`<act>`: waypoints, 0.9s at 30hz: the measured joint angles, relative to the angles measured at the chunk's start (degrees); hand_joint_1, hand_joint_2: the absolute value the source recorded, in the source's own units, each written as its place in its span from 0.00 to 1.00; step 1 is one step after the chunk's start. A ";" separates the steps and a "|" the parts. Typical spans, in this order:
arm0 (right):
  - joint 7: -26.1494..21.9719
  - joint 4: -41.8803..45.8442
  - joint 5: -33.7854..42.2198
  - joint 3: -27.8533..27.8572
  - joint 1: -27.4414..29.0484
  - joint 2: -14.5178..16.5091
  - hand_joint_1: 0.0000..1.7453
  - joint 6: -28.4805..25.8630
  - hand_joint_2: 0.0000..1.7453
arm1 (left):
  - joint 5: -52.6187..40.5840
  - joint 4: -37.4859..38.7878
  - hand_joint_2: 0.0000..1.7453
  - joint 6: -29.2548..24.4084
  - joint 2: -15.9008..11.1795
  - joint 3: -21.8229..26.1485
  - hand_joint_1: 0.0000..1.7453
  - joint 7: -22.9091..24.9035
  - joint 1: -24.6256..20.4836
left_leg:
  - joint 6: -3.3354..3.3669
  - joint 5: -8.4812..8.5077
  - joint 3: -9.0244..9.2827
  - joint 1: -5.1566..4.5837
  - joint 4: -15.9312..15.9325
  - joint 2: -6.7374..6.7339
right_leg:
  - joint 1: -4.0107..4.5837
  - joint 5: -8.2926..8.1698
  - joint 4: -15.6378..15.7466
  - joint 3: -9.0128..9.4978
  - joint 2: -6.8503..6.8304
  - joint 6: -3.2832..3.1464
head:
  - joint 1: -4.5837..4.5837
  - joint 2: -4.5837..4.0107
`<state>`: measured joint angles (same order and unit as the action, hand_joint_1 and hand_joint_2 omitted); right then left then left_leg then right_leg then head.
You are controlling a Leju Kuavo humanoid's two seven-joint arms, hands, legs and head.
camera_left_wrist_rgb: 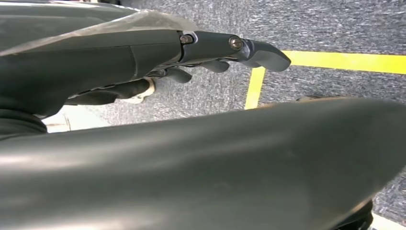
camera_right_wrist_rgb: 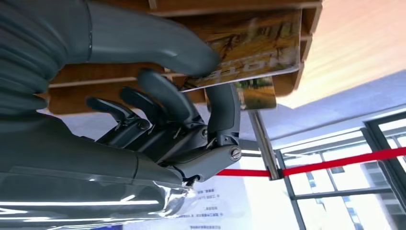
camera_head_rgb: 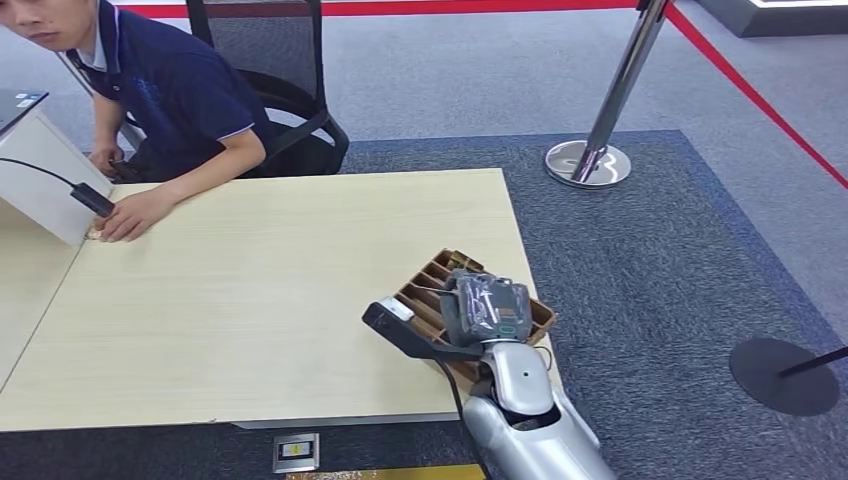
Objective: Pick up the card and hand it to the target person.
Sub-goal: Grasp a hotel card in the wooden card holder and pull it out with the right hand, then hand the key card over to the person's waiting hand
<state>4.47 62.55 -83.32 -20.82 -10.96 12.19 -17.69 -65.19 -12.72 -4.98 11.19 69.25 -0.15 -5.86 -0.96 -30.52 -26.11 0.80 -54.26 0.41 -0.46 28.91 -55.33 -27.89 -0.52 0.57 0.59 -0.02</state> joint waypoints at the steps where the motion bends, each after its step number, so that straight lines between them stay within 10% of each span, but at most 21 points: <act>1: -0.33 1.56 0.01 -0.02 0.69 -0.20 1.00 0.21 1.00 | 0.13 0.00 0.00 -0.02 0.00 0.02 0.00 -0.06 0.01 | 0.00 0.00 -0.01 0.00 0.00 0.00 | 0.00 0.00 0.00 0.00 0.00 0.00 | 0.00 0.00; 14: -5.55 18.03 4.95 -3.67 5.27 -2.69 1.00 1.62 1.00 | 0.75 0.01 0.00 -0.20 0.00 0.10 0.00 -0.81 0.02 | 0.00 0.01 -0.01 0.00 0.00 0.00 | 0.00 -0.01 -0.01 0.01 0.00 -0.01 | -0.01 0.00; 27: -8.59 3.36 12.12 -8.60 -12.18 1.70 1.00 2.32 1.00 | 0.26 0.08 0.00 -0.01 0.12 0.07 0.00 -1.22 -0.23 | -0.02 0.12 0.00 0.01 0.00 -0.02 | 0.01 -0.07 -0.09 0.00 0.00 -0.06 | -0.01 0.00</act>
<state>-4.13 65.91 -71.20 -29.42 -23.15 13.89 -15.37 -64.93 -12.64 -4.99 11.31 69.32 -1.38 -6.09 -0.98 -30.40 -26.11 0.81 -54.26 0.39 -0.45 28.83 -55.42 -27.88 -0.52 0.51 0.58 -0.02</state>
